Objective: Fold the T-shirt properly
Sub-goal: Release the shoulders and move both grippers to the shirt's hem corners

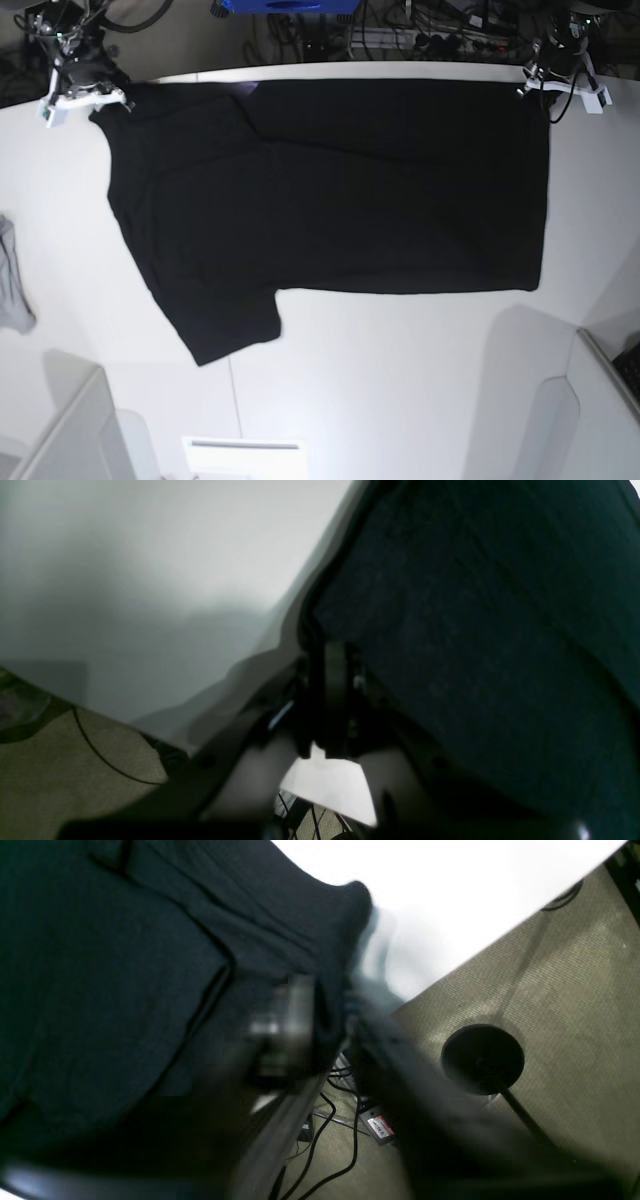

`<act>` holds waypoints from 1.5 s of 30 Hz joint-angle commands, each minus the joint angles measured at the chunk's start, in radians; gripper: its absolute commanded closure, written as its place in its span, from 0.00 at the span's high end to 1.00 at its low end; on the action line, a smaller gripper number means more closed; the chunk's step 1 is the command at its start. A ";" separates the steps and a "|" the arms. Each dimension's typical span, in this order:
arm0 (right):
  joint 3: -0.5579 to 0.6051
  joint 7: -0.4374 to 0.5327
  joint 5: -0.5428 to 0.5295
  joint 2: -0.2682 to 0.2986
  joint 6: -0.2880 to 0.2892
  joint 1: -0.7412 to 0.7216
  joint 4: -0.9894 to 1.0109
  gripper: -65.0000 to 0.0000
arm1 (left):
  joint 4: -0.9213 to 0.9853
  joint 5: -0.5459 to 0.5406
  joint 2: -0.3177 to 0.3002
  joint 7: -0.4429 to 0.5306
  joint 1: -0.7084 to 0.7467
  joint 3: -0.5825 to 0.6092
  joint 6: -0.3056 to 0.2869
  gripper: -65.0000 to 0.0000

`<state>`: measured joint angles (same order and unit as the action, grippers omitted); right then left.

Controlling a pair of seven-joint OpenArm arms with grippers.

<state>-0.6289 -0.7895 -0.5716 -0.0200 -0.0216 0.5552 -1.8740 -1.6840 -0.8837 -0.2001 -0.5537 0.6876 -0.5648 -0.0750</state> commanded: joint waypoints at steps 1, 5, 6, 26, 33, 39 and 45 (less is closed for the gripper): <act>-0.009 0.017 -0.006 0.007 0.002 0.004 -0.020 0.43 | -0.018 -0.004 -0.009 0.011 0.020 -0.010 0.002 0.11; -0.032 0.020 -0.006 0.005 0.002 0.001 -0.022 0.54 | -0.044 -0.004 -0.008 0.014 0.025 -0.010 0.002 0.64; -0.039 0.020 -0.006 0.005 0.002 -0.002 -0.022 0.54 | -0.052 -0.004 -0.008 0.014 0.025 -0.011 0.002 0.74; 0.149 -0.084 0.005 0.208 -0.001 -0.386 0.106 0.55 | -0.184 -0.004 -0.112 0.010 -0.156 -0.087 0.002 0.37; 0.280 -0.077 0.005 0.256 -0.001 -0.591 0.301 0.55 | -0.061 -0.002 -0.186 0.010 -0.276 0.002 0.002 0.00; 0.436 0.012 0.005 0.306 -0.001 -0.757 0.498 0.55 | 0.057 -0.002 -0.253 0.010 -0.363 0.113 0.002 0.00; 0.570 0.121 0.005 0.322 -0.001 -0.895 0.739 0.55 | 0.123 -0.002 -0.264 0.010 -0.423 0.141 0.002 0.00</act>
<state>-0.0547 -0.6895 -0.5621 0.2867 -0.0250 -0.3038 -1.1152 -1.5482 -0.8772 -0.4442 -0.5652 0.2741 -0.4171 -0.0673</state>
